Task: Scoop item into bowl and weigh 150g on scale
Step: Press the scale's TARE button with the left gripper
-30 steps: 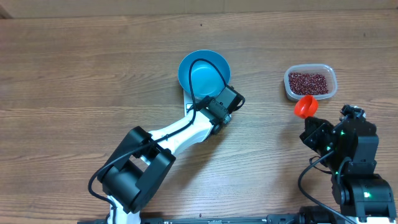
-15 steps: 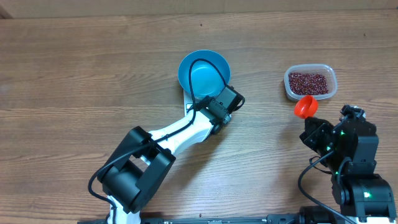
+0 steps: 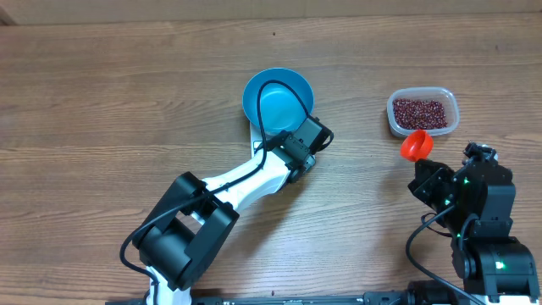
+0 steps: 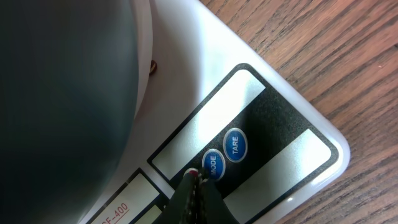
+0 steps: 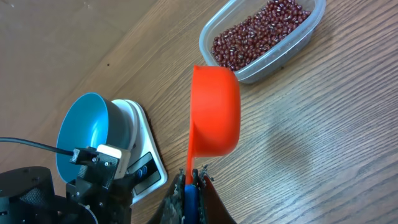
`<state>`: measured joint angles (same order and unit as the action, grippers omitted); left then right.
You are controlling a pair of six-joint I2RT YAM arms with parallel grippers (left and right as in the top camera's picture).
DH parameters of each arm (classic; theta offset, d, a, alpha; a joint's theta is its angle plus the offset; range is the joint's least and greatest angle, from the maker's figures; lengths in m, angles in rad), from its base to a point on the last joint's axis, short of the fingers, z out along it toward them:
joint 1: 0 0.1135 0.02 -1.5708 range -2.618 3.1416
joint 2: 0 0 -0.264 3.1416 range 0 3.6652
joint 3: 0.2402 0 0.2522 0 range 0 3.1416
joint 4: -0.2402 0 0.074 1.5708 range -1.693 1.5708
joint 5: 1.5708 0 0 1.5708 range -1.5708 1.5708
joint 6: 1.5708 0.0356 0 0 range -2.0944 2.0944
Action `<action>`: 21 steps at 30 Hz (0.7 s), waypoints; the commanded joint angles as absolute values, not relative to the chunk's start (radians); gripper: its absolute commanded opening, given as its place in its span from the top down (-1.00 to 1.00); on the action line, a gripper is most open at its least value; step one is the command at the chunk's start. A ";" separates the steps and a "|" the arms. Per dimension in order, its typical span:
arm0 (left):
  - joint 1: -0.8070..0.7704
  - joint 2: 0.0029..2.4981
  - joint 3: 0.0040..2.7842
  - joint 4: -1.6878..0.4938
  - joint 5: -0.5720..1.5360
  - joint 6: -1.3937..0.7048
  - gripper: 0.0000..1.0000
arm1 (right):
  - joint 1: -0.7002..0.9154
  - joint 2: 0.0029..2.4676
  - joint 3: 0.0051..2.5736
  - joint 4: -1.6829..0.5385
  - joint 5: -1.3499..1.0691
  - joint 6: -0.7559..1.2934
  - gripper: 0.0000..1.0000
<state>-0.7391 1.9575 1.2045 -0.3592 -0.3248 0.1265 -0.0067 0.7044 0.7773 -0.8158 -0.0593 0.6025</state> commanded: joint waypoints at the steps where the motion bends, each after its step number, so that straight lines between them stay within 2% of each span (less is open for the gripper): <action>1: -0.737 1.975 1.199 -0.359 -0.295 0.115 0.92 | -0.007 0.701 0.800 -0.817 -0.046 0.605 0.93; 21: -0.733 1.975 1.199 -0.369 -0.354 0.052 0.92 | -0.007 0.701 0.800 -0.821 -0.046 0.604 0.93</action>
